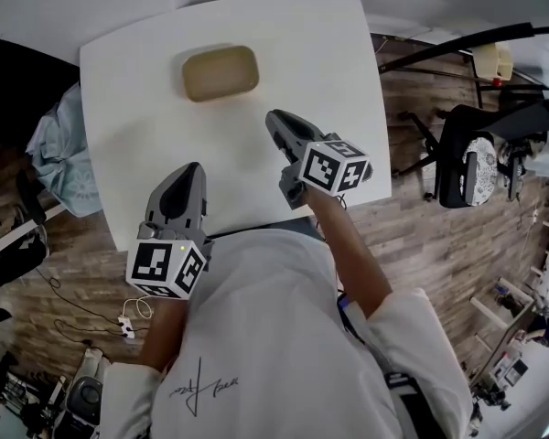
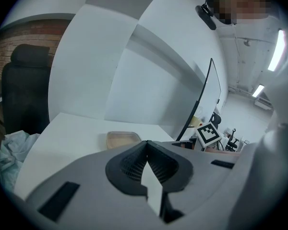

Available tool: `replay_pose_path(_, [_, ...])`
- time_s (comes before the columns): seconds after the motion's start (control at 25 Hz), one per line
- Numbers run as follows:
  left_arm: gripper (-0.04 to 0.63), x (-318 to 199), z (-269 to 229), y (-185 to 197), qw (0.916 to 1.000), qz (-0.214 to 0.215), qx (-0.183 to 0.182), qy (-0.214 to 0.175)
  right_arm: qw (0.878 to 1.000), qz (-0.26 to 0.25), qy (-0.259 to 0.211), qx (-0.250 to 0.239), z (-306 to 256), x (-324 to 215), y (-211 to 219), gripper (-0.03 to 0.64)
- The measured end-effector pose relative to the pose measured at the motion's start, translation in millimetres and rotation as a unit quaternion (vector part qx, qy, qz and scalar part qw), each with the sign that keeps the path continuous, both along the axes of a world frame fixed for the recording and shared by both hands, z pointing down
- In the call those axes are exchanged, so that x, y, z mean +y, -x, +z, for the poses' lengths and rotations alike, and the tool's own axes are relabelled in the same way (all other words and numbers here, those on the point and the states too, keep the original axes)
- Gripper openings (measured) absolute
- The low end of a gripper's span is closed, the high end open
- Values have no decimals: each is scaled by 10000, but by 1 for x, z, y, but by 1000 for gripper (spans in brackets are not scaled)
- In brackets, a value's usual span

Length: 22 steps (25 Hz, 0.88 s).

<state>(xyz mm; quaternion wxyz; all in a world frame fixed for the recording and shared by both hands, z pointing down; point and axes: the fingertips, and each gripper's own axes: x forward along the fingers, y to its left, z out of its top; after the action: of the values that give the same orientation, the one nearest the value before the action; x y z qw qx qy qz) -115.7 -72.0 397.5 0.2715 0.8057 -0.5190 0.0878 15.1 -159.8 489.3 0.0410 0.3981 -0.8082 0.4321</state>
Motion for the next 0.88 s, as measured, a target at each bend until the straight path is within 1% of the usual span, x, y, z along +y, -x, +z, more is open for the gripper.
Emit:
replay_pose_path(0.08, [8,2,1,-2,10000,1,-7,34,10000,13,63,-30,4,-3,-1,65])
replay_pose_path(0.2, [8,5,2,-4,10000,-23,-8,73,9998,63,159,-92,12,-8,-3,66])
replay_pose_path(0.6, [8,14,12,1,9997,-107,-36,212,9960,407,563,-555,35,-19,-5,67])
replay_pose_path(0.88, [8,15,16,1,9996,-80,-51,272,9903,555,831,-961,48,-26,-1,77])
